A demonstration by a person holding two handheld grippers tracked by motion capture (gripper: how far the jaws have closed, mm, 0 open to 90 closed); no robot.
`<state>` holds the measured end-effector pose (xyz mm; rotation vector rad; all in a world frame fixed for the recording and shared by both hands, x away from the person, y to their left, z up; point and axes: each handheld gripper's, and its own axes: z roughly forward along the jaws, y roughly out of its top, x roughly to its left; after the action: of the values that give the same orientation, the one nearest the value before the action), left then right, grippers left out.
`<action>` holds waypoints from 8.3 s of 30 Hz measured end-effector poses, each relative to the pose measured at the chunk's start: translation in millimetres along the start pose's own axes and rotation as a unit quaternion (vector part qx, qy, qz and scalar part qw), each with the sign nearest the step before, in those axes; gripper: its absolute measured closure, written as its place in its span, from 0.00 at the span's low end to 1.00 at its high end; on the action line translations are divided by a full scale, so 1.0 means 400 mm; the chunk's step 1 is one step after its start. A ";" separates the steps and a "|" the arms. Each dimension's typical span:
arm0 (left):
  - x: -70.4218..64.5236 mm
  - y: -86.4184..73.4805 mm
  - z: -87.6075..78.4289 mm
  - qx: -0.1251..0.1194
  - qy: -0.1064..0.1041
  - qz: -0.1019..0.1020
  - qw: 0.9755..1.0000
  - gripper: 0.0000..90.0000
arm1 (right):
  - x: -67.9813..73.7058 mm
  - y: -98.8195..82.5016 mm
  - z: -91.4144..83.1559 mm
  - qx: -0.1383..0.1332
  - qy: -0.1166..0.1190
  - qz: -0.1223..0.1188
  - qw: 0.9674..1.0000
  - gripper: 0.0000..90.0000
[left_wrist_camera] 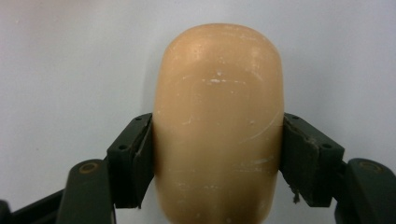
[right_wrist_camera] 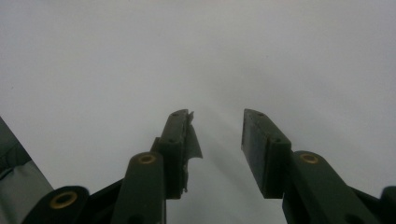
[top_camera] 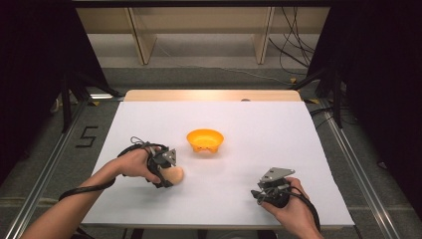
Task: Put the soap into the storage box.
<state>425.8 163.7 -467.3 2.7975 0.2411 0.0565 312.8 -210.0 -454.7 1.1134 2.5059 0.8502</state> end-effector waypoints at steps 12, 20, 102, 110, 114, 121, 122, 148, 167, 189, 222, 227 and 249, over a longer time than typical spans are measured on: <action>-0.011 -0.037 -0.012 -0.076 0.015 -0.046 0.996 0.36 | -0.001 0.004 -0.004 -0.008 -0.001 0.011 1.000 0.69; -0.020 -0.049 -0.018 -0.116 0.021 -0.074 0.990 0.36 | -0.011 0.005 -0.009 -0.010 -0.009 -0.010 1.000 0.69; 0.035 -0.005 -0.099 -0.266 0.086 -0.085 0.956 0.36 | -0.016 0.004 -0.020 -0.039 -0.029 0.009 0.999 0.68; 0.038 0.002 -0.097 -0.285 0.092 -0.095 0.949 0.36 | -0.016 0.004 -0.022 -0.040 -0.029 0.013 0.999 0.68; 0.041 0.003 -0.091 -0.294 0.092 -0.106 0.945 0.36 | -0.012 0.005 -0.024 -0.038 -0.025 0.026 0.999 0.68; 0.047 0.009 -0.086 -0.310 0.097 -0.119 0.938 0.36 | -0.015 0.004 -0.023 -0.041 -0.029 0.017 0.999 0.68; 0.047 0.009 -0.087 -0.309 0.096 -0.124 0.938 0.36 | -0.015 0.004 -0.023 -0.041 -0.029 0.017 0.999 0.68; 0.066 0.037 -0.090 -0.337 0.112 -0.142 0.924 0.36 | -0.016 0.004 -0.021 -0.046 -0.032 0.016 0.998 0.68; 0.082 0.076 -0.086 -0.352 0.107 -0.140 0.919 0.36 | -0.018 0.003 -0.021 -0.047 -0.032 0.014 0.998 0.68; 0.102 0.102 -0.084 -0.353 0.103 -0.130 0.921 0.36 | -0.017 0.004 -0.026 -0.043 -0.030 0.020 0.998 0.68; 0.128 0.138 -0.073 -0.350 0.100 -0.128 0.923 0.36 | -0.021 0.003 -0.025 -0.052 -0.034 0.019 0.998 0.68; 0.132 0.140 -0.069 -0.349 0.099 -0.124 0.924 0.36 | -0.022 0.004 -0.025 -0.055 -0.036 0.016 0.998 0.68; 0.141 0.160 -0.058 -0.344 0.095 -0.121 0.926 0.36 | -0.016 0.004 -0.028 -0.052 -0.034 0.035 0.997 0.68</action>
<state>489.9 121.5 -423.9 2.0453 0.5028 0.2944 312.6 -218.5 -444.8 1.1805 2.3518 0.9342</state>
